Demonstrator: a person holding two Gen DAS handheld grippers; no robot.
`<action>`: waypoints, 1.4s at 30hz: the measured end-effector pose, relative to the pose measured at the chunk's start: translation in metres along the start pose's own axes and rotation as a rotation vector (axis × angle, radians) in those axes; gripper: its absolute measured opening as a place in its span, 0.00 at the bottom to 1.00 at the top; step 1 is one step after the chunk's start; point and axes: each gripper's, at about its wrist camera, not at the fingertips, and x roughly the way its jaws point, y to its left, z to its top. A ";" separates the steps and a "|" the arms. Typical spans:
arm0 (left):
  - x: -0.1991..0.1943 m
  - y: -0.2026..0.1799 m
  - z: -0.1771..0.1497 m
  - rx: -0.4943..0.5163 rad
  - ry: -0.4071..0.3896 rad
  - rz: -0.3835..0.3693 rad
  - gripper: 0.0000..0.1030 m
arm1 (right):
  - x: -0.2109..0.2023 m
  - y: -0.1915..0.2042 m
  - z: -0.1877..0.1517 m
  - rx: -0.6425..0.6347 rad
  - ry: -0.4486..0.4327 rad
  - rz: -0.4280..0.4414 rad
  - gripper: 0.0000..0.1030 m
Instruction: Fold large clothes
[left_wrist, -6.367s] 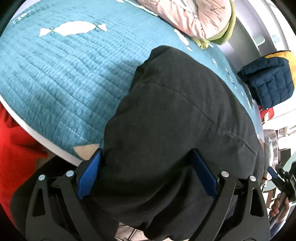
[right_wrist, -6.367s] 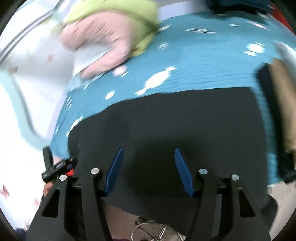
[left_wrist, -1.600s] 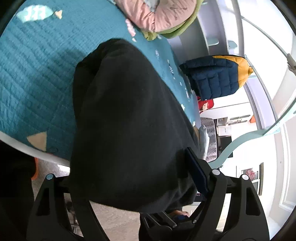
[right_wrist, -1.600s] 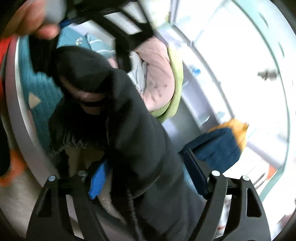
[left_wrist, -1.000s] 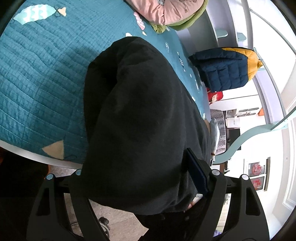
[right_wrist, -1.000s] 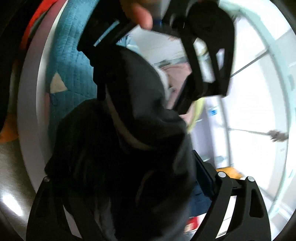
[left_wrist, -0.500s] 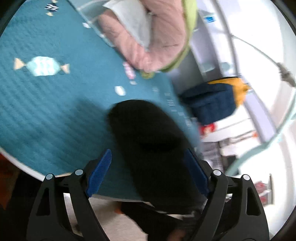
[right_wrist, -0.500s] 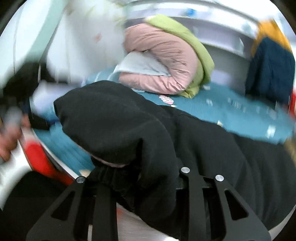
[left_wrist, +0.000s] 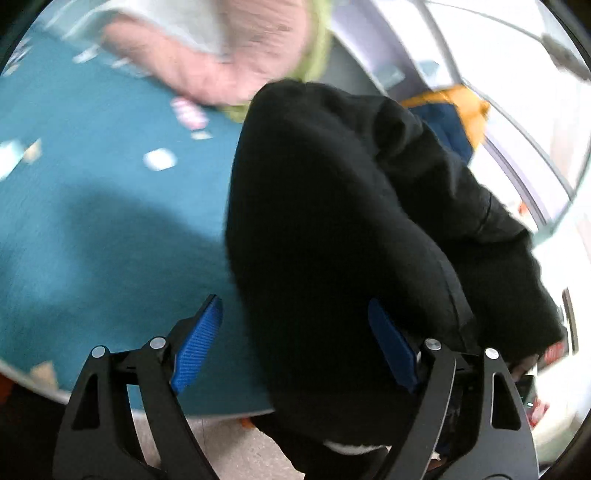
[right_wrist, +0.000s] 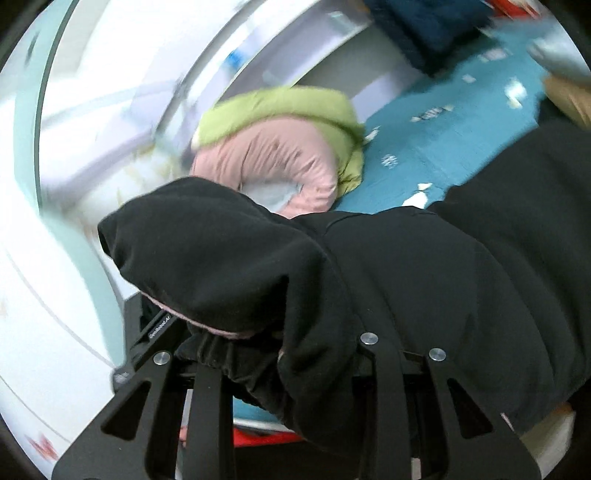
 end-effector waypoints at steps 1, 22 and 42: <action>0.013 -0.019 0.006 0.032 0.027 -0.036 0.80 | -0.010 -0.012 0.008 0.079 -0.028 0.021 0.25; 0.254 -0.271 -0.048 0.562 0.471 -0.075 0.81 | -0.146 -0.228 0.037 0.723 -0.404 -0.094 0.31; 0.322 -0.297 -0.068 0.790 0.528 0.175 0.89 | -0.170 -0.128 0.120 0.127 -0.106 -0.298 0.41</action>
